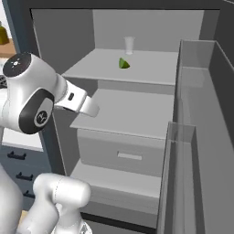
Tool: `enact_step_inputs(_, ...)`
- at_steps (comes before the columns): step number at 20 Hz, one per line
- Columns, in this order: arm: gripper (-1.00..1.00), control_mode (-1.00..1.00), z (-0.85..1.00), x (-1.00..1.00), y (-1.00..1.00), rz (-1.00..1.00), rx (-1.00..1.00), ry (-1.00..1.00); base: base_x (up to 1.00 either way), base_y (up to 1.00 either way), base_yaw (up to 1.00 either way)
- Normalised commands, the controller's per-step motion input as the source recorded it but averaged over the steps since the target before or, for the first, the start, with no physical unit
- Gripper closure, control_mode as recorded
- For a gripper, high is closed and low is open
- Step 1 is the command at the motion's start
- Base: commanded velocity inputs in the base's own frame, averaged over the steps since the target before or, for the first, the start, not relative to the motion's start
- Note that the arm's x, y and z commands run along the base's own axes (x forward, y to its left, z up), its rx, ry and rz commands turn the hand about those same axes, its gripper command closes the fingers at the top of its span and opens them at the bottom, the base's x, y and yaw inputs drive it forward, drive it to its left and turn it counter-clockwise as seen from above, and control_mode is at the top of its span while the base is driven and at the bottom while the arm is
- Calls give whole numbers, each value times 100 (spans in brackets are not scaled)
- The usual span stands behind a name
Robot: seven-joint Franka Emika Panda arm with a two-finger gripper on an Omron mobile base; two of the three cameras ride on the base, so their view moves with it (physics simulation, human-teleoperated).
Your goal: Grab a lemon wedge from the fridge and one ice cube from the ice bowl, and put them in the glass of lemonade.
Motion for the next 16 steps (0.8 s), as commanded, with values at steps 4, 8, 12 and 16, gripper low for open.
enact_step_inputs(4,-100,-100,21,47,-31,13,3,0,0,0,0)
enact_step_inputs(8,-100,-100,37,1,-1,19,7,-1,0,0,0)
enact_step_inputs(12,-100,-100,74,-5,0,18,3,-11,0,0,0)
enact_step_inputs(16,-100,-100,100,53,0,23,-5,0,0,0,0)
